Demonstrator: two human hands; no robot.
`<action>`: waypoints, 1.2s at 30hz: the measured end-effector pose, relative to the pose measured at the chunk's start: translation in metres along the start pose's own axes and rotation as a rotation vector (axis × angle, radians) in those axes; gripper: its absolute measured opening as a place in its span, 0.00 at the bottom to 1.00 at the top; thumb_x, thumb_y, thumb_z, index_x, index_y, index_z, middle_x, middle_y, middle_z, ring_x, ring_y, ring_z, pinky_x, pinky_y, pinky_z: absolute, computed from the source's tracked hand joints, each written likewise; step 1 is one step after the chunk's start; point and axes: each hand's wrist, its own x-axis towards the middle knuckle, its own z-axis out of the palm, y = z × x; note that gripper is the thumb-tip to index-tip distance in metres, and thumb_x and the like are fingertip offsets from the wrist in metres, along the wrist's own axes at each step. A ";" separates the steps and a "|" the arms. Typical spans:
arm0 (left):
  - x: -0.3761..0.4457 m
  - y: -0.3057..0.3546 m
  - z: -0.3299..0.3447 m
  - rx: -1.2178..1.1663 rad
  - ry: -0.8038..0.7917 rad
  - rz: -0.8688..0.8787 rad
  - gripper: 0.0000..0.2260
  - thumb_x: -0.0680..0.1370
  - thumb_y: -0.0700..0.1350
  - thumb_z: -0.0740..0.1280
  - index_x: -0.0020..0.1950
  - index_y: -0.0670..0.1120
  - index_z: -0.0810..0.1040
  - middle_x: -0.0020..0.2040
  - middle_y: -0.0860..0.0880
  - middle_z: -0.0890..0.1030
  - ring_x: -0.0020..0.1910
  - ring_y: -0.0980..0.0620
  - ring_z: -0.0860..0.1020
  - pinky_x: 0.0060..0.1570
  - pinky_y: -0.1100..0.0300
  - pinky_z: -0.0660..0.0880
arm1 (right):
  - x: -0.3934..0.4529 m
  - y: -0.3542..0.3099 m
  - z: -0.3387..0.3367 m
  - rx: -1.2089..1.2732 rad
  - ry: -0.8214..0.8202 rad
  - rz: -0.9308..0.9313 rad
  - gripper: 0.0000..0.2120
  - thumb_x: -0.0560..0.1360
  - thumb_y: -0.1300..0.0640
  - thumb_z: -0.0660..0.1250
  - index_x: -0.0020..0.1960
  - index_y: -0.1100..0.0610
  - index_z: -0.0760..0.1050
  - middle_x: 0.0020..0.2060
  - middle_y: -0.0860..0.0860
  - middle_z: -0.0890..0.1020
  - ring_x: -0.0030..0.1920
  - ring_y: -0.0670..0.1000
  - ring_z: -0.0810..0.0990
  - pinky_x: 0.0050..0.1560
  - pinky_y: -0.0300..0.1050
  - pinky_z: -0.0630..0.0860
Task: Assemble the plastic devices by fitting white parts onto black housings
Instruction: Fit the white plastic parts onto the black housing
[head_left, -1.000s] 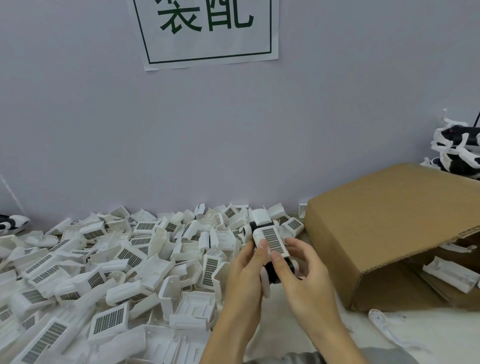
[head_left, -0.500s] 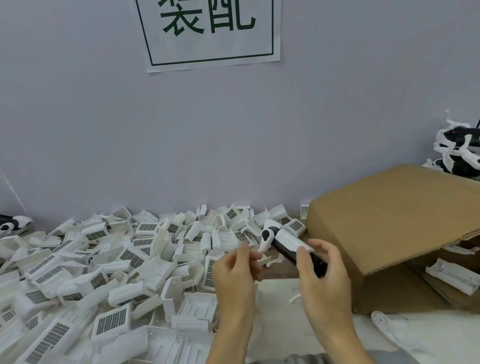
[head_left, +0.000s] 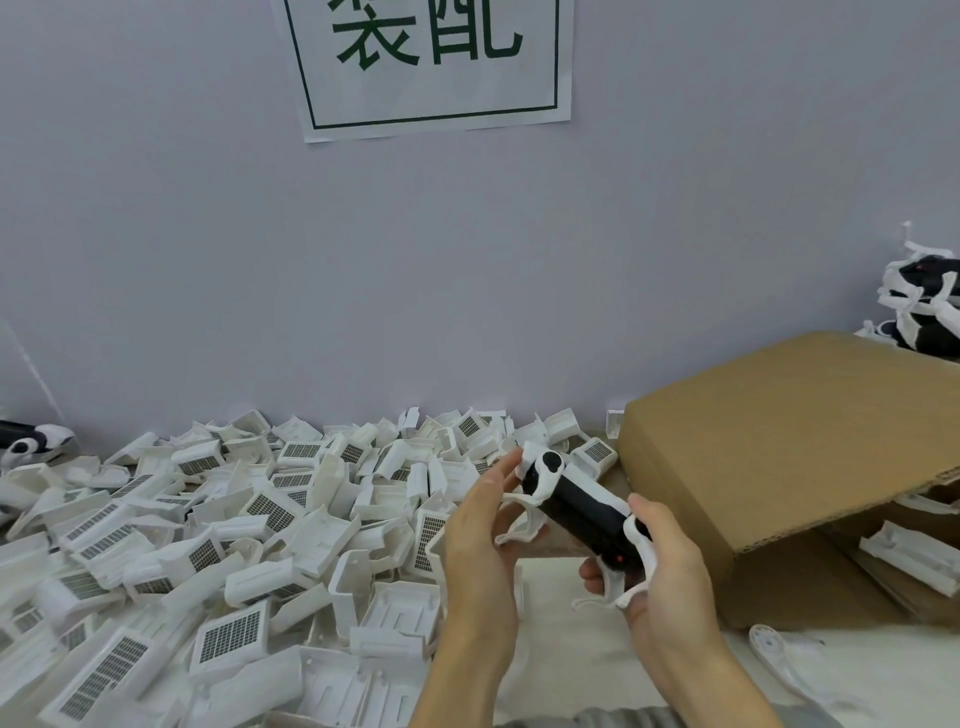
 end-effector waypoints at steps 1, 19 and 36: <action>0.000 0.000 0.000 0.007 -0.005 0.004 0.18 0.73 0.57 0.64 0.58 0.53 0.85 0.60 0.50 0.84 0.61 0.50 0.81 0.60 0.48 0.77 | 0.000 0.000 0.000 0.007 0.001 0.003 0.13 0.79 0.53 0.63 0.46 0.60 0.81 0.35 0.56 0.81 0.28 0.54 0.76 0.34 0.49 0.75; -0.003 0.008 0.000 -0.237 -0.005 -0.091 0.18 0.72 0.50 0.68 0.56 0.41 0.84 0.57 0.41 0.84 0.51 0.43 0.81 0.56 0.43 0.73 | -0.006 -0.009 0.003 0.241 -0.064 0.028 0.15 0.78 0.57 0.62 0.53 0.68 0.80 0.47 0.62 0.82 0.43 0.57 0.78 0.41 0.50 0.73; -0.002 0.008 -0.005 -0.266 -0.300 -0.027 0.15 0.73 0.45 0.69 0.57 0.43 0.84 0.55 0.41 0.84 0.52 0.47 0.82 0.46 0.52 0.77 | -0.008 -0.014 0.003 0.264 -0.093 0.395 0.14 0.78 0.59 0.59 0.48 0.68 0.79 0.39 0.66 0.84 0.46 0.65 0.78 0.56 0.64 0.74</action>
